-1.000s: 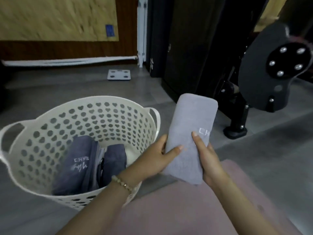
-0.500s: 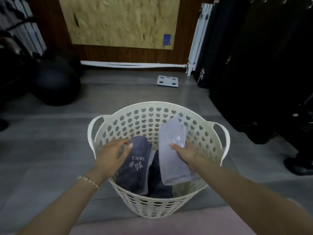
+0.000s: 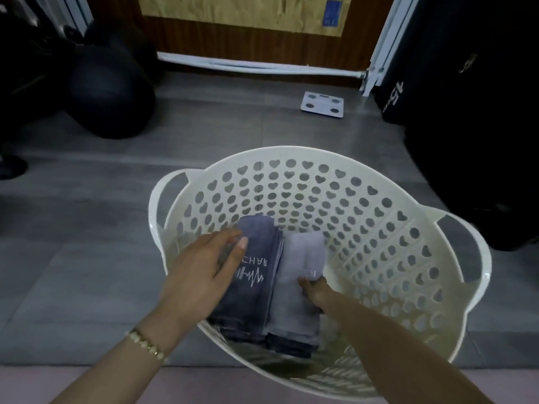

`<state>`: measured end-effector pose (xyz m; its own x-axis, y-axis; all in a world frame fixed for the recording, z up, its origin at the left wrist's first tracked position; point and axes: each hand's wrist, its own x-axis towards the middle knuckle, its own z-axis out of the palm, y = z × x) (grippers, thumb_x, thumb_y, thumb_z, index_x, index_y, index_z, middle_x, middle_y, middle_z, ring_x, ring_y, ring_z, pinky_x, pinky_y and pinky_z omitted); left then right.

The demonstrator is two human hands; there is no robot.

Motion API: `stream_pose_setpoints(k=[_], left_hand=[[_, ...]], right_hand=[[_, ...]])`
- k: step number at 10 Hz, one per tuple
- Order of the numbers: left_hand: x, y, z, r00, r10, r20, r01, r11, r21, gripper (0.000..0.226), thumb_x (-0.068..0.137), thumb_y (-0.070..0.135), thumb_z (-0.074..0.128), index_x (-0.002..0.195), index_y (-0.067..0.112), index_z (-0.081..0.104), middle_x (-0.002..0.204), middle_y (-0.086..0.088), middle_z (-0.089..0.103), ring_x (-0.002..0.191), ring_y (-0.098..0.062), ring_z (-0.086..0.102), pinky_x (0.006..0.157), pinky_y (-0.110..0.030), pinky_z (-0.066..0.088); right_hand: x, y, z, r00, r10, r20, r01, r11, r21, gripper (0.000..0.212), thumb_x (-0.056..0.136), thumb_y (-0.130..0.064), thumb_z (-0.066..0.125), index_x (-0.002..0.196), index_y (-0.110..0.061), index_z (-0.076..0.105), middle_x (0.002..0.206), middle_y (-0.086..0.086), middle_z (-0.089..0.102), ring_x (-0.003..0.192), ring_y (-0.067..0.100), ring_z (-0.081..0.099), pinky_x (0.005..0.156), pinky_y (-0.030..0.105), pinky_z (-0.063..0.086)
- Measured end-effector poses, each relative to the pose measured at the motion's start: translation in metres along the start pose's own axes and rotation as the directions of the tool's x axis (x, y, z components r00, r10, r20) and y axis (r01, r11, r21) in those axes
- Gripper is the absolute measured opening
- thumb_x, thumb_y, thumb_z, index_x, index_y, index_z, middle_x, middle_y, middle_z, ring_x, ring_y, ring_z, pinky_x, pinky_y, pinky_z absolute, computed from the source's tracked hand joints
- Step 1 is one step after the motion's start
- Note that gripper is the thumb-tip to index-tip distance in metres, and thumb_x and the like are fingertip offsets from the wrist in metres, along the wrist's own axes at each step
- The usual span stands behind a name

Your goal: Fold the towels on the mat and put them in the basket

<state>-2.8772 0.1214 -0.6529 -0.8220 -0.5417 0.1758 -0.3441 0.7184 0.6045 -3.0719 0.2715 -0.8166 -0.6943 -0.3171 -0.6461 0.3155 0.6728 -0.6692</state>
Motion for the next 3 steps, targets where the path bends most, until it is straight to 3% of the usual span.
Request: stream_pose_setpoints(k=[1, 2, 3], left_hand=[[0.003, 0.006, 0.001, 1.000, -0.017, -0.006, 0.017, 1.000, -0.012, 0.066, 0.085, 0.068, 0.015, 0.122, 0.033, 0.056, 0.113, 0.019, 0.060, 0.101, 0.002, 0.048, 0.086, -0.018, 0.033], [0.007, 0.016, 0.004, 1.000, -0.019, 0.020, 0.019, 1.000, -0.008, 0.069, 0.082, 0.069, 0.013, 0.121, 0.031, 0.056, 0.110, 0.019, 0.059, 0.097, 0.000, 0.049, 0.082, -0.020, 0.034], [0.006, 0.021, 0.002, 0.997, -0.054, 0.058, 0.054, 0.999, -0.006, 0.074, 0.078, 0.071, 0.011, 0.122, 0.031, 0.055, 0.116, 0.016, 0.062, 0.107, -0.007, 0.054, 0.089, -0.025, 0.040]], right_hand=[[0.002, 0.005, -0.005, 0.999, 0.046, 0.027, -0.043, 0.994, -0.096, 0.025, 0.097, -0.027, 0.050, 0.115, -0.012, 0.038, 0.098, 0.013, 0.054, 0.071, 0.013, 0.051, 0.068, 0.023, 0.043], [0.002, 0.013, -0.007, 0.995, 0.094, 0.041, -0.089, 0.989, -0.115, 0.061, 0.092, -0.048, 0.052, 0.135, -0.008, 0.037, 0.126, 0.015, 0.048, 0.109, 0.030, 0.053, 0.085, 0.035, 0.040], [-0.002, -0.002, -0.014, 0.999, 0.008, -0.049, -0.016, 0.986, -0.163, 0.069, 0.080, -0.064, 0.057, 0.118, -0.007, 0.046, 0.109, 0.013, 0.055, 0.095, 0.029, 0.056, 0.087, 0.043, 0.046]])
